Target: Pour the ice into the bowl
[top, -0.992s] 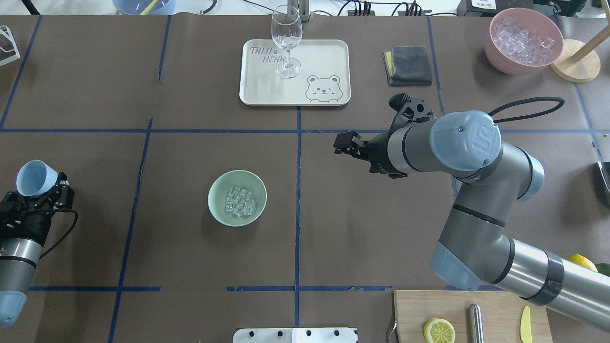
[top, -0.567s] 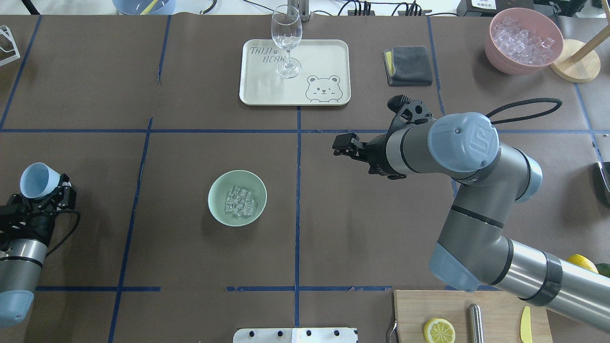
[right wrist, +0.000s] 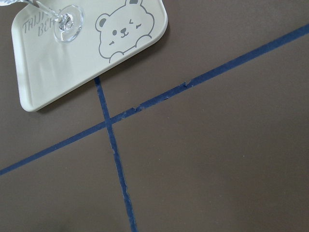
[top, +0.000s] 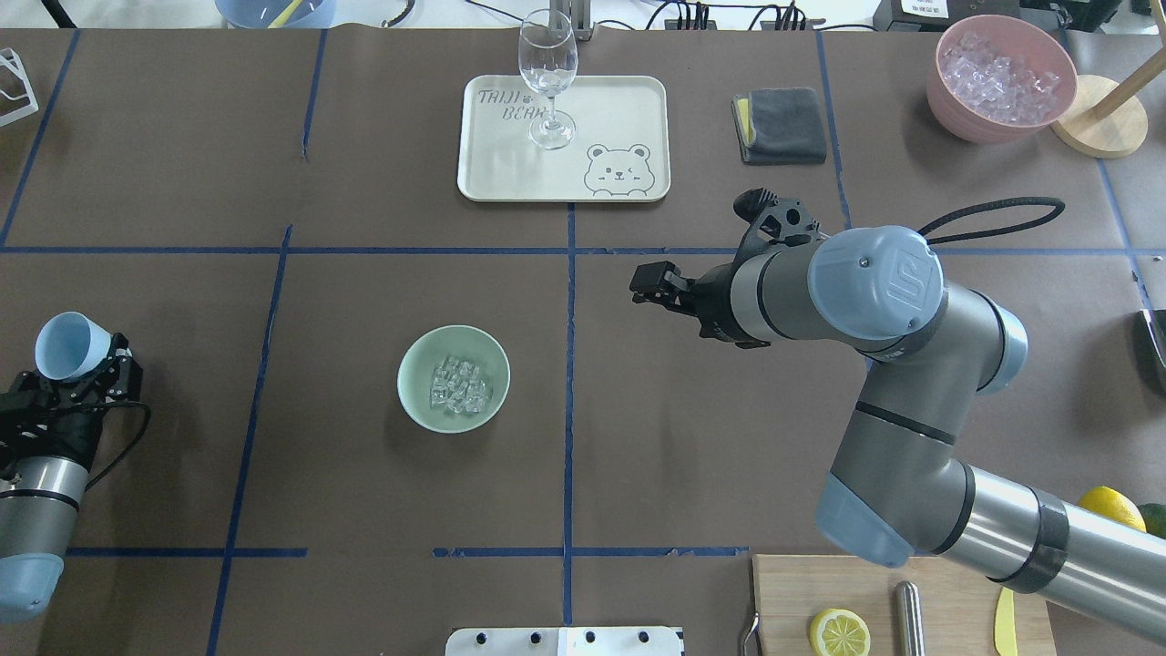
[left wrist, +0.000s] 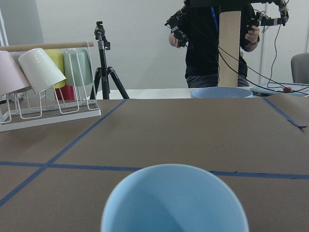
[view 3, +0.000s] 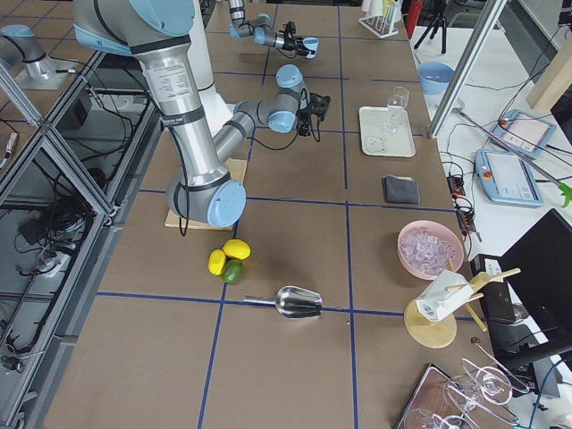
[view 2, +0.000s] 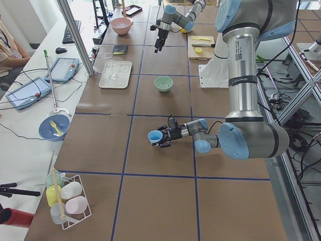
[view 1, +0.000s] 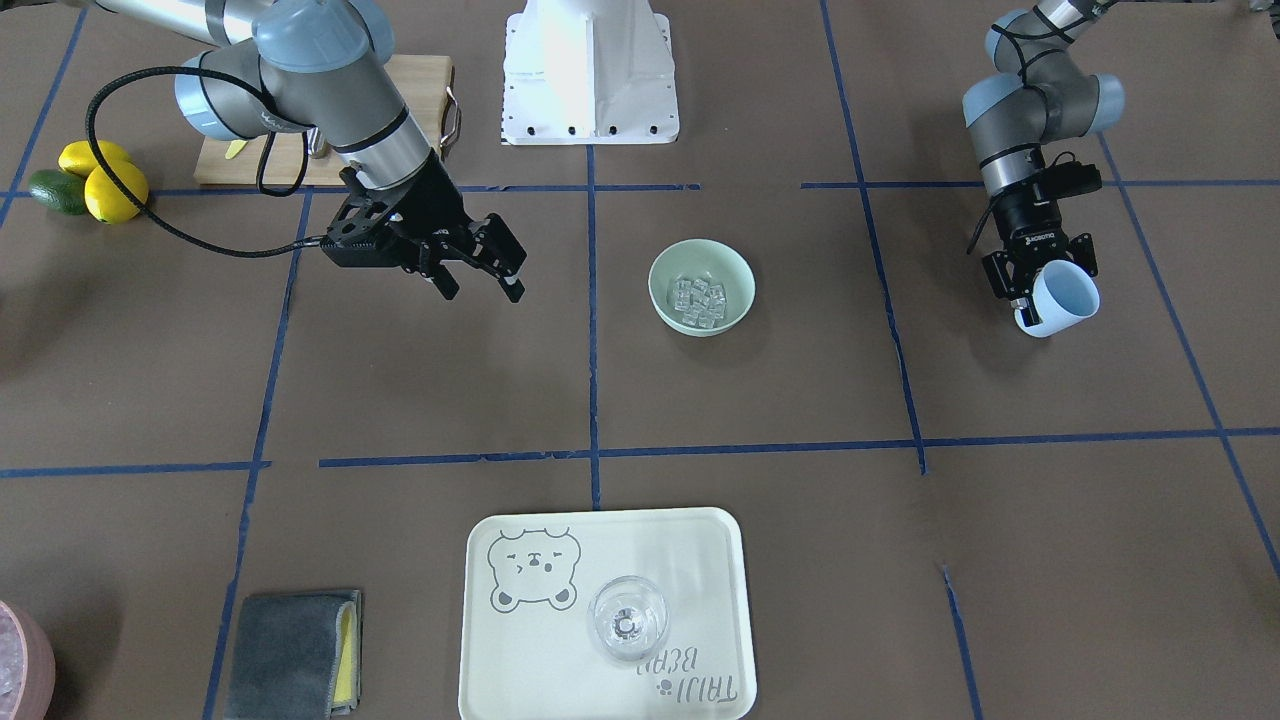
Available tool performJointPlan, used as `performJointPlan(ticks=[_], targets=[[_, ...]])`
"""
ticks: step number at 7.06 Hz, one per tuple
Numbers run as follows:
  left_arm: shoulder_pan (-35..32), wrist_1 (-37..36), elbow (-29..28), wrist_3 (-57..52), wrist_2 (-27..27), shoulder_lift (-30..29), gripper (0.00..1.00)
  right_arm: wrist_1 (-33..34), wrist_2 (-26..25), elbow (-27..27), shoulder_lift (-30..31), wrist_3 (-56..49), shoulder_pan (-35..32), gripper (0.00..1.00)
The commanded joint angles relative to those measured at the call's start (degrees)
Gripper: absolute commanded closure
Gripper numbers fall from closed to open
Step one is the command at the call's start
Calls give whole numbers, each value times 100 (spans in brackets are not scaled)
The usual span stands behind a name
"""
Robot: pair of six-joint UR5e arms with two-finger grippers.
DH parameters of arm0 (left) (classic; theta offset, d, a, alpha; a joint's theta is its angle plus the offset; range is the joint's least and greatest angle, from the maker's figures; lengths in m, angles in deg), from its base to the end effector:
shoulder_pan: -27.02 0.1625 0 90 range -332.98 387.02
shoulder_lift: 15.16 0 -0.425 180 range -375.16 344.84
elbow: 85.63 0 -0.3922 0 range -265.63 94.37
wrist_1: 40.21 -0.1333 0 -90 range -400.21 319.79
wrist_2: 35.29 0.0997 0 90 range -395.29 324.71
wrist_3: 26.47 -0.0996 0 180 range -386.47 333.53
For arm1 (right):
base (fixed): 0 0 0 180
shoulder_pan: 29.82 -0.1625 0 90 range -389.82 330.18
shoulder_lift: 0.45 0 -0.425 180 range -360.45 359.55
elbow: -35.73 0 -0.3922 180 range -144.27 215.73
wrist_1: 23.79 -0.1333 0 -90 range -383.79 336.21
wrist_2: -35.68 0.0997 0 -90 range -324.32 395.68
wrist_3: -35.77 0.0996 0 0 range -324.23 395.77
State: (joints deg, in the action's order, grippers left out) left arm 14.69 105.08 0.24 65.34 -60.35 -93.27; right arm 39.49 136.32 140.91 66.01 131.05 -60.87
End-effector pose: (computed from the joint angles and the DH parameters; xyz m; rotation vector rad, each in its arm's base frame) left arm 0.3365 -0.3024 0.6562 1.1500 0.5125 -0.6013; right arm -0.4601 -0.4111 0.2568 0.0939 -1.1578 0.4561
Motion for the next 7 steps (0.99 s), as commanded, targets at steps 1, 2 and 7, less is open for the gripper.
performJointPlan(ticks=[1,2,7], targets=[[-6,7,52,-154,-8,85,0,0,-45,-15,7,0,38,0],[-15,25,140,-216,-34,112,0,0,-45,-15,7,0,38,0],[20,420,641,-208,-43,630,0,0,-54,-6,33,35,82,0]])
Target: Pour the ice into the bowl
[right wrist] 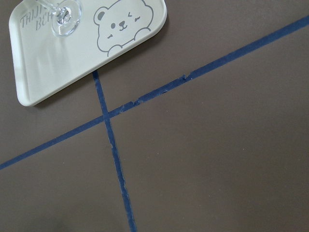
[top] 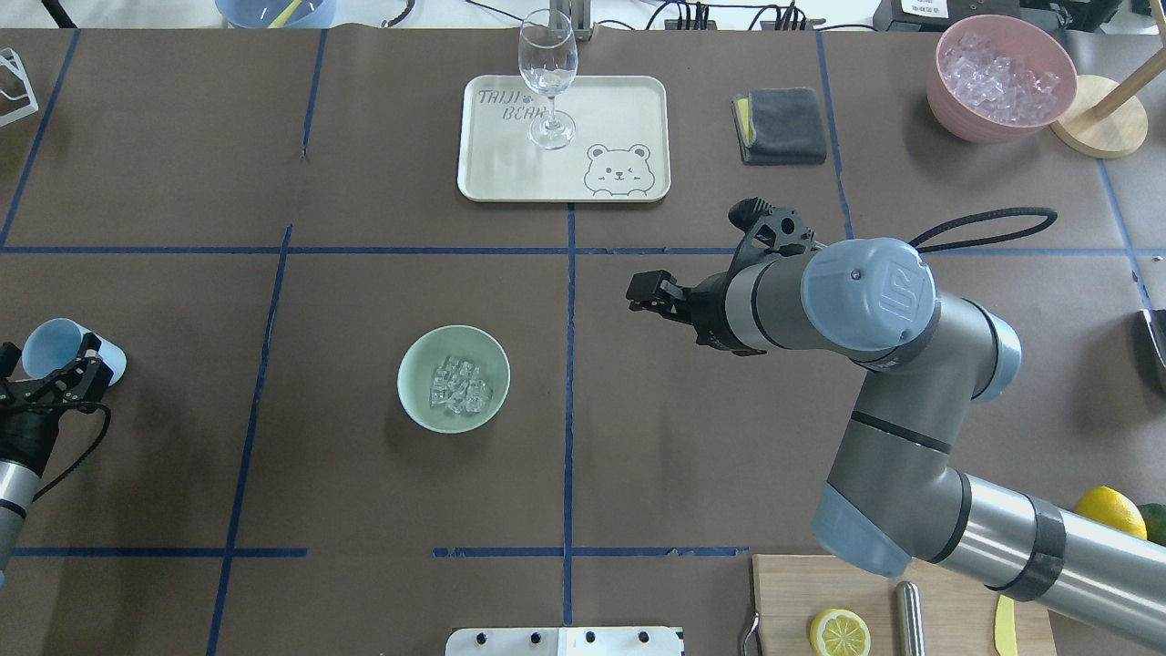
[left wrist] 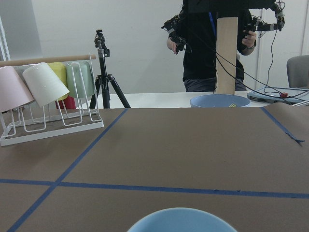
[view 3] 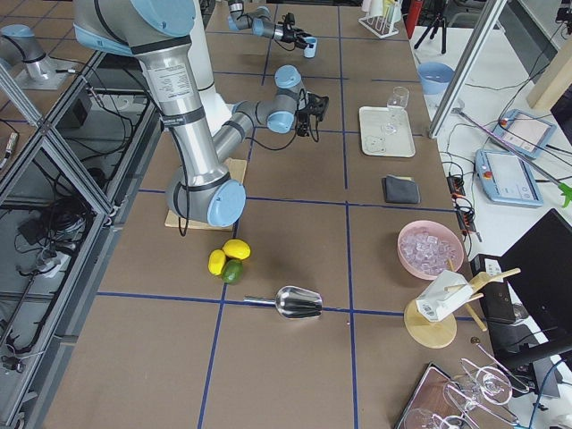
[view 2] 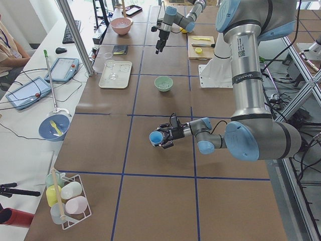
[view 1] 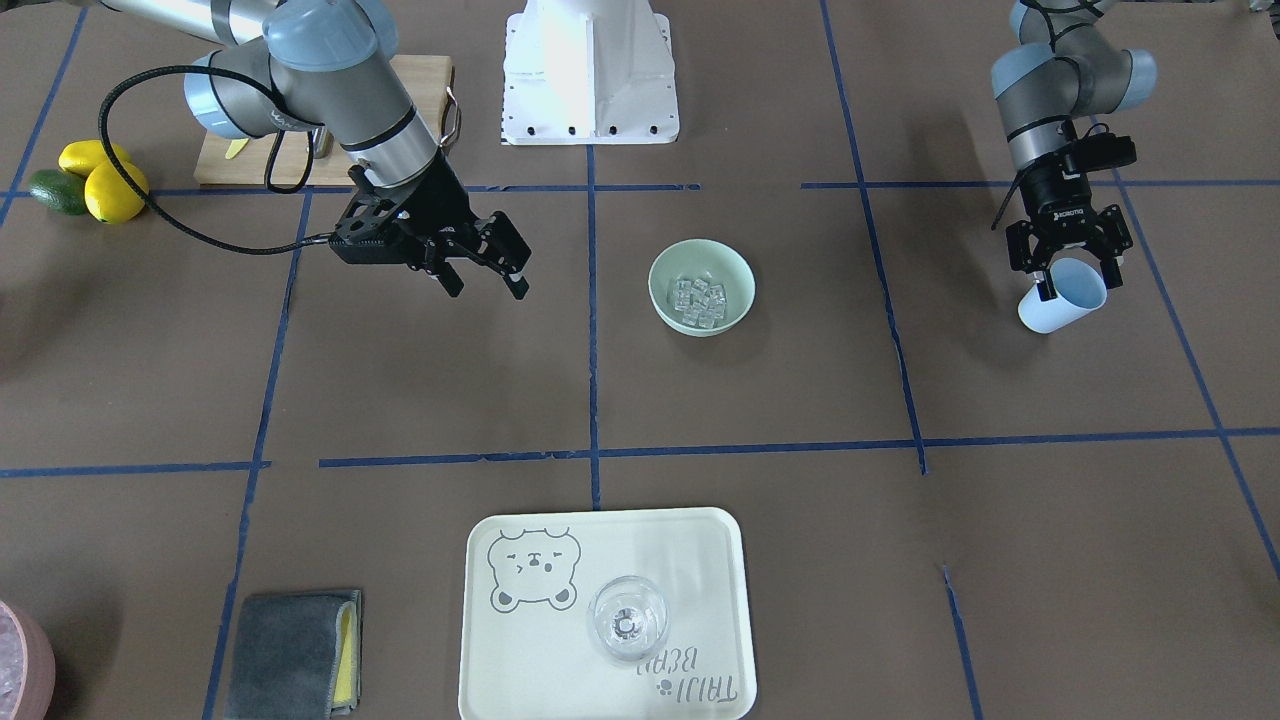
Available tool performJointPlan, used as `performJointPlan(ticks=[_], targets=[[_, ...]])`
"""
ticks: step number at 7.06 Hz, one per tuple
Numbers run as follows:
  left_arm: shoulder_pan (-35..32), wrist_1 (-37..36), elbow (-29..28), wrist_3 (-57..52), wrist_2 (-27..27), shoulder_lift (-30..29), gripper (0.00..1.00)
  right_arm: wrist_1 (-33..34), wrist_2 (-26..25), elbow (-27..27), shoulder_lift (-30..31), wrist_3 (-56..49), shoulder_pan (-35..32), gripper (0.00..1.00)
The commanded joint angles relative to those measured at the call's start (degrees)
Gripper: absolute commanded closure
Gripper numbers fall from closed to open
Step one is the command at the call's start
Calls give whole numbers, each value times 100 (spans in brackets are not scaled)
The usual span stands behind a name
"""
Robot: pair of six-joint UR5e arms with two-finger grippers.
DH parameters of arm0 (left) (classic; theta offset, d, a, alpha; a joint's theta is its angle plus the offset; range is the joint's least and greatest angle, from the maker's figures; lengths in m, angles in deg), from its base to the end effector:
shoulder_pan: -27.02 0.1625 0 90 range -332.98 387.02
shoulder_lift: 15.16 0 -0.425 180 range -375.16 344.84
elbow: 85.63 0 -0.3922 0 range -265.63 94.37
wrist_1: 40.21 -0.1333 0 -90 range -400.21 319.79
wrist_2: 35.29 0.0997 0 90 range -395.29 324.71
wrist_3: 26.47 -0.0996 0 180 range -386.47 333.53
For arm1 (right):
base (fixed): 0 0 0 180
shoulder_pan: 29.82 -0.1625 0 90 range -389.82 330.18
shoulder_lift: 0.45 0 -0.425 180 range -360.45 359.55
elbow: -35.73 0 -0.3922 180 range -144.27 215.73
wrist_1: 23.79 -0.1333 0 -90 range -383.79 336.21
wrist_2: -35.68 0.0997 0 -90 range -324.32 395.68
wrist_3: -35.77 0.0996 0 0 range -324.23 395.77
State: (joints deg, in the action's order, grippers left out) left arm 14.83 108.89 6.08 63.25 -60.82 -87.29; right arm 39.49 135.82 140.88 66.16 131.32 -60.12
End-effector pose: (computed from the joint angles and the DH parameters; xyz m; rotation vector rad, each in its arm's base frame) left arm 0.2935 -0.2917 0.6397 1.1463 0.5521 -0.5999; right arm -0.4650 -0.4058 0.2587 0.0905 -1.1541 0.4544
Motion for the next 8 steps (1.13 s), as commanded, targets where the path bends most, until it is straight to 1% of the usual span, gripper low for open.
performJointPlan(ticks=[1,3,4,5,6,7,8], targets=[[-11,119,180,-7,4,93,0,0,-3,-4,19,8,24,0],[-20,155,592,-103,4,365,0,0,-3,-13,19,8,33,0],[-37,259,707,-391,4,401,0,0,-3,-13,19,16,33,0],[-46,669,726,-829,4,445,0,0,-3,-13,10,8,33,0],[-46,1352,708,-1442,4,498,0,0,-3,-13,-16,16,33,0],[-55,1828,673,-1840,-83,594,0,-9,-3,-4,-25,34,42,0],[-238,1938,690,-2053,-449,638,0,-9,-3,13,-43,51,50,0]])
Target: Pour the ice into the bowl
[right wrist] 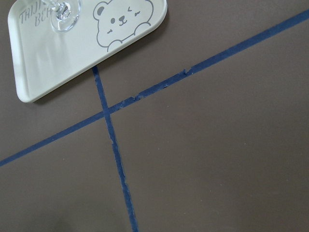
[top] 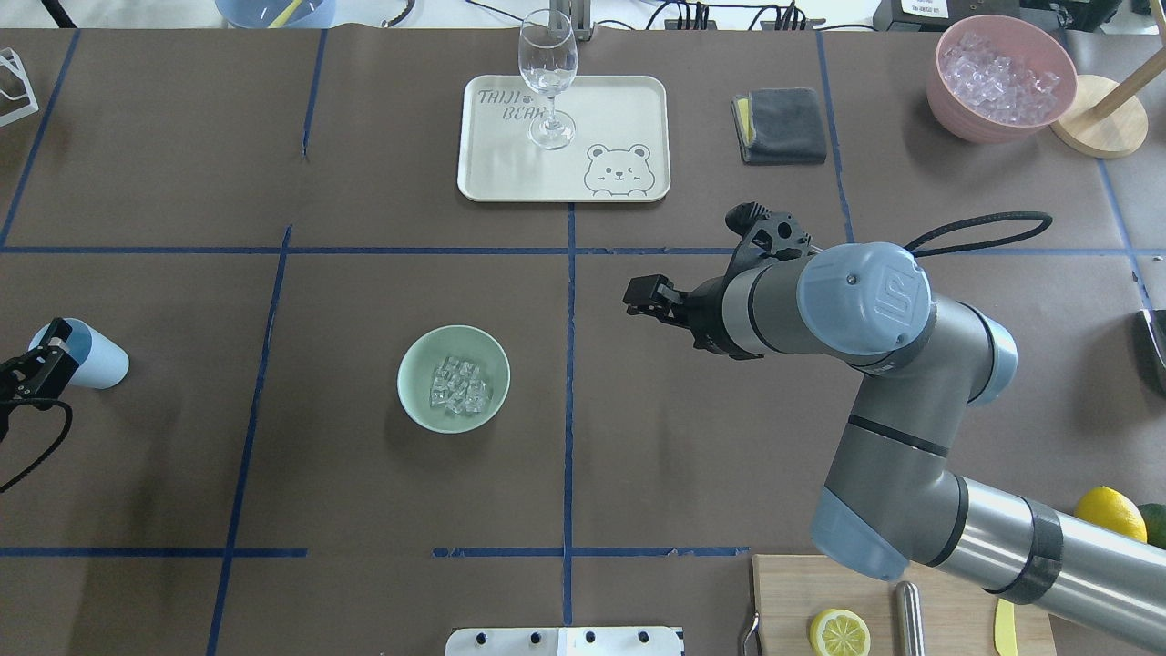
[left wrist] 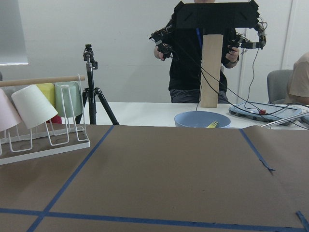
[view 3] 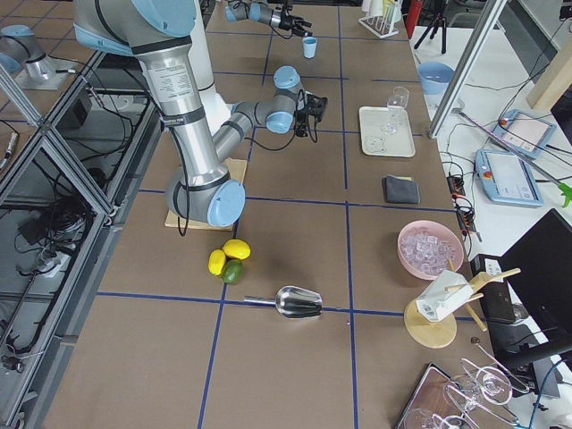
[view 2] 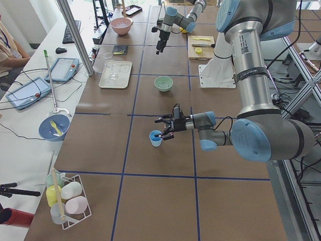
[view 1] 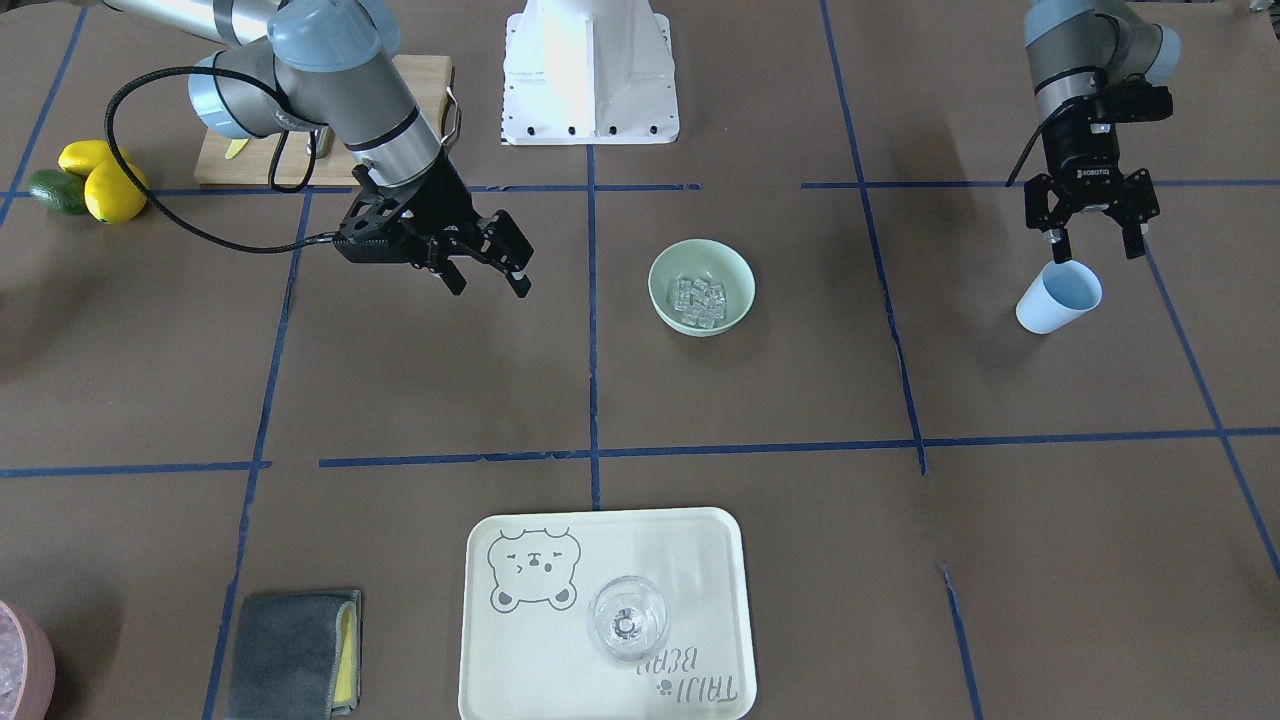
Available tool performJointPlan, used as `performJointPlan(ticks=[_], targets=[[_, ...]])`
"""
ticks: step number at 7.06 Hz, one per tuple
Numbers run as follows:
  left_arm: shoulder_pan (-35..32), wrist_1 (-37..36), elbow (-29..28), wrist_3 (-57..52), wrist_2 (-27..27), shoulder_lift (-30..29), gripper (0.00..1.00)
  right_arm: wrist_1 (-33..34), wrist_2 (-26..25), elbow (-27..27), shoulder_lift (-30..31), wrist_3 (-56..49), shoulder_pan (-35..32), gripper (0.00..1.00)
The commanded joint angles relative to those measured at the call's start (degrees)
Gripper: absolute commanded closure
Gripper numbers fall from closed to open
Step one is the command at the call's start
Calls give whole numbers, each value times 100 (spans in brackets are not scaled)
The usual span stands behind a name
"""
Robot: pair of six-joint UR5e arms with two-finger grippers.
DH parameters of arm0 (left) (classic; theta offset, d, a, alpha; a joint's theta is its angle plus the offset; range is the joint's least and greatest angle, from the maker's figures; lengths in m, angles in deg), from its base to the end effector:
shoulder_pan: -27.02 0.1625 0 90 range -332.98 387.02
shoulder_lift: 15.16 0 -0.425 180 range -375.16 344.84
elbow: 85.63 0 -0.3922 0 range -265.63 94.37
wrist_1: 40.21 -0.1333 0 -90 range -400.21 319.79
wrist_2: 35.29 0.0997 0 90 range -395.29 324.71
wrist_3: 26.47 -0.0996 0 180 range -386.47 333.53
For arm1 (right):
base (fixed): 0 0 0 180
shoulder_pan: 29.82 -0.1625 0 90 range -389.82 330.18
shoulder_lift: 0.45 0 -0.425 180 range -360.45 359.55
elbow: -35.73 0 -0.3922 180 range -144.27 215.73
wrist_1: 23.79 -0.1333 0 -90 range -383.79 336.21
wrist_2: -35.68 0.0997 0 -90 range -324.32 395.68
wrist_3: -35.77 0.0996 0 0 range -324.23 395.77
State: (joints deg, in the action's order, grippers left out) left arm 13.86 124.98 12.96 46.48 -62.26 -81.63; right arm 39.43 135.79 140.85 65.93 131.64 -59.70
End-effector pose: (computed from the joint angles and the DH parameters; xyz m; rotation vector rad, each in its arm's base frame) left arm 0.2396 -0.2841 0.5891 1.1994 0.6463 -0.5191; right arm -0.4684 -0.4027 0.2564 0.0847 -1.1589 0.4522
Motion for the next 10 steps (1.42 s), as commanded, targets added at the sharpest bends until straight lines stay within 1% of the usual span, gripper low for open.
performJointPlan(ticks=[1,3,4,5,6,7,8,9,10], targets=[[-421,425,37,-813,-726,64,0,-3,0,17,-55,20,8,0],[-1551,837,38,-2077,-2111,-14,0,-3,0,25,-133,29,78,0],[-2019,891,38,-2536,-2754,-41,0,-3,-96,25,-143,29,148,0],[-2624,883,29,-3115,-3543,-67,0,-3,-219,17,-143,29,262,0],[-3465,778,20,-3877,-4569,-85,0,-3,-272,17,-160,29,315,0],[-4143,438,3,-4381,-5545,-111,0,-3,-281,-9,-213,29,403,0],[-4846,-183,11,-4960,-6425,-233,0,66,-438,-62,-387,29,534,0],[-5384,-860,-50,-5558,-7165,-426,0,93,-657,-167,-528,46,684,0],[-5659,-1597,-42,-5703,-7738,-628,0,259,-677,-359,-782,90,746,0]])
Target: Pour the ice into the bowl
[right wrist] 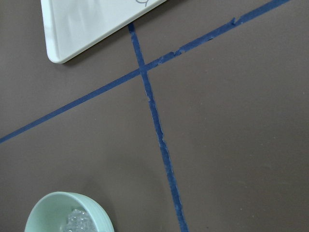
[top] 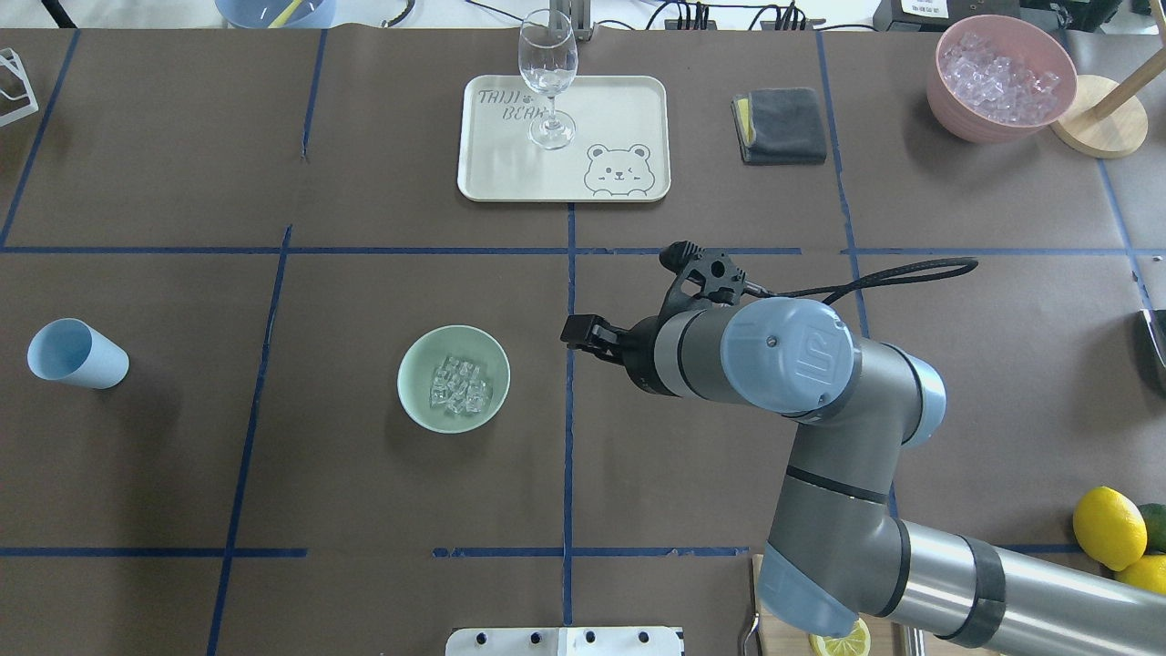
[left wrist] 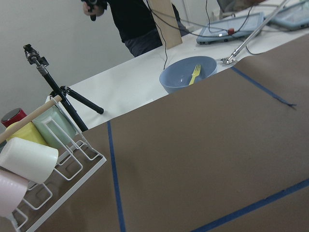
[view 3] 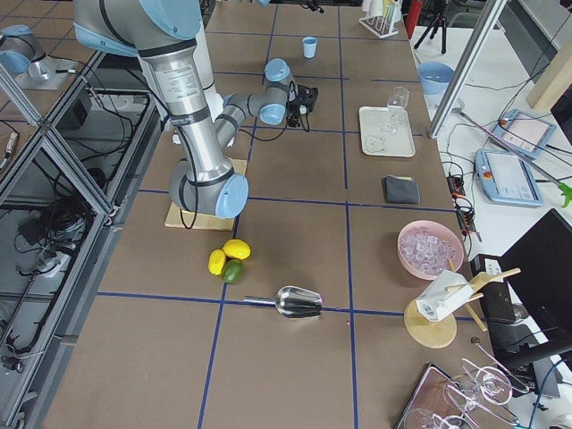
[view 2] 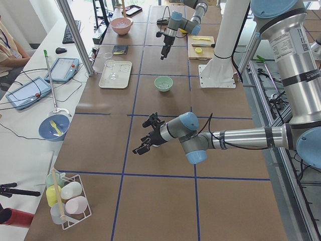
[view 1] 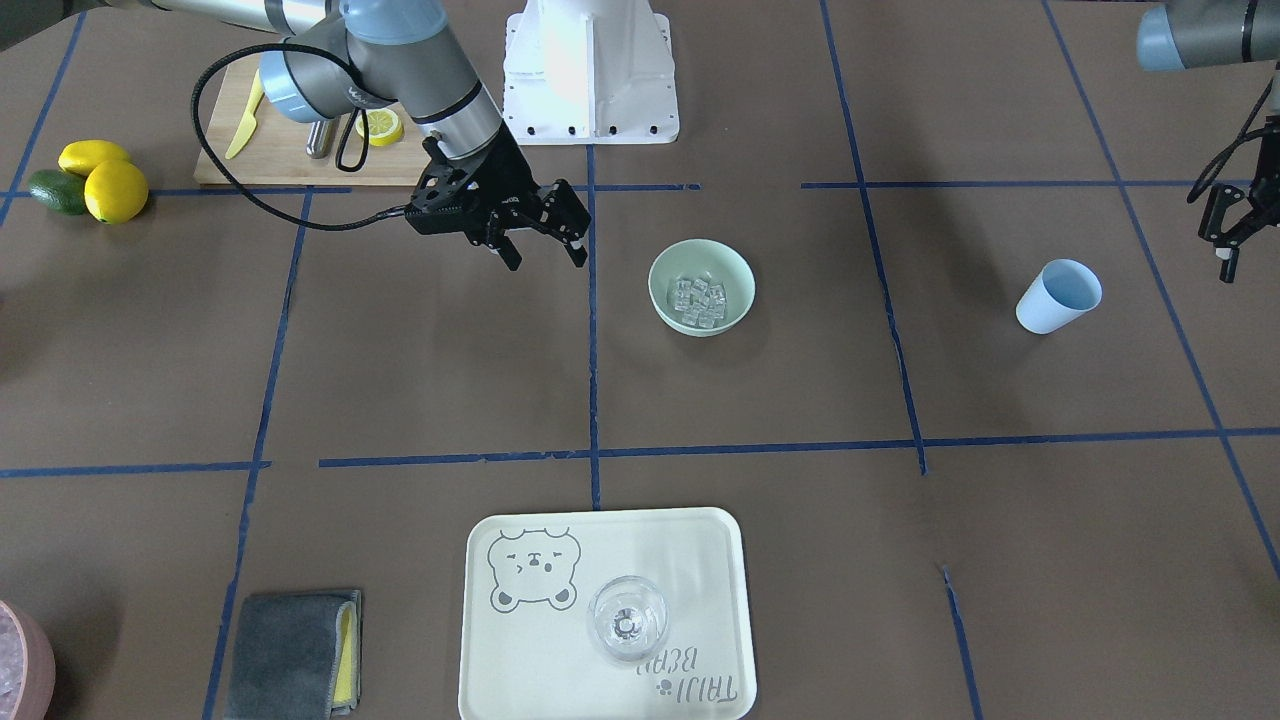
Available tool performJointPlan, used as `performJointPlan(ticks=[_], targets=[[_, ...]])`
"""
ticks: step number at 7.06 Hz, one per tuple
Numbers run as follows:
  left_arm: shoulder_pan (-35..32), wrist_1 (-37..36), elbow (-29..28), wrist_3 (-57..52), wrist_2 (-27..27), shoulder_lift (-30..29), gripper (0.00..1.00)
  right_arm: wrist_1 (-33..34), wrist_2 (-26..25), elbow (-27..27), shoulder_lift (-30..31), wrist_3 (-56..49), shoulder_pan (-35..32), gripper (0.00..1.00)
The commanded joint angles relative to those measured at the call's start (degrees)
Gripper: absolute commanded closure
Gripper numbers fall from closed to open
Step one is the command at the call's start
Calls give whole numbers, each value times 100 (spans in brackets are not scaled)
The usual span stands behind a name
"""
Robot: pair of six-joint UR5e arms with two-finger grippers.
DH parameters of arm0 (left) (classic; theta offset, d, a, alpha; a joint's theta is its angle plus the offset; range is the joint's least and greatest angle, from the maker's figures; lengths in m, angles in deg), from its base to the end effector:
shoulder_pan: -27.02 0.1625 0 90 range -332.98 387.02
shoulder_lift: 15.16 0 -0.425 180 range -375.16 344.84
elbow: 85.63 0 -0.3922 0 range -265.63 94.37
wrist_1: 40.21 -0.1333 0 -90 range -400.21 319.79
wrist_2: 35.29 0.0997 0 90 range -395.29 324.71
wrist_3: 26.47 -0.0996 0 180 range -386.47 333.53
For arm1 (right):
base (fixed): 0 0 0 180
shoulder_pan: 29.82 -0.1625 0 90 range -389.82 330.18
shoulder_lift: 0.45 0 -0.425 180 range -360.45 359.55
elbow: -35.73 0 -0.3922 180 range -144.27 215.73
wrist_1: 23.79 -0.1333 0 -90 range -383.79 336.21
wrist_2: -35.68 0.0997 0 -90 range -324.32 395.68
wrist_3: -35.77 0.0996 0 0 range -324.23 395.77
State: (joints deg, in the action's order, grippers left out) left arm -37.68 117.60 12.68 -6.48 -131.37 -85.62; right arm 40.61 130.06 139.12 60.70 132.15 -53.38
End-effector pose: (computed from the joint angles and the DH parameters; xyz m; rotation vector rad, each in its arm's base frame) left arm 0.0515 -0.3961 0.6107 0.8737 0.4700 0.1373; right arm -0.5227 -0.3650 0.2162 0.1111 -1.1900 0.4143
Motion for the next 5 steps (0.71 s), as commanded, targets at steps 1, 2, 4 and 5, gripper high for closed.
performJointPlan(ticks=[1,2,4,5], targets=[[-909,-1675,30,-417,-1573,-475,0,561,-113,-432,-688,30,150,0],[-1052,-2310,-5,-426,-2059,-582,0,1000,-113,-765,-1170,4,211,0],[-1114,-4378,12,-1211,-2318,-1133,0,1224,-43,-1284,-1639,-302,212,1],[-1567,-5295,30,-2131,-2345,-1441,0,1485,62,-1748,-2085,-339,212,3]])
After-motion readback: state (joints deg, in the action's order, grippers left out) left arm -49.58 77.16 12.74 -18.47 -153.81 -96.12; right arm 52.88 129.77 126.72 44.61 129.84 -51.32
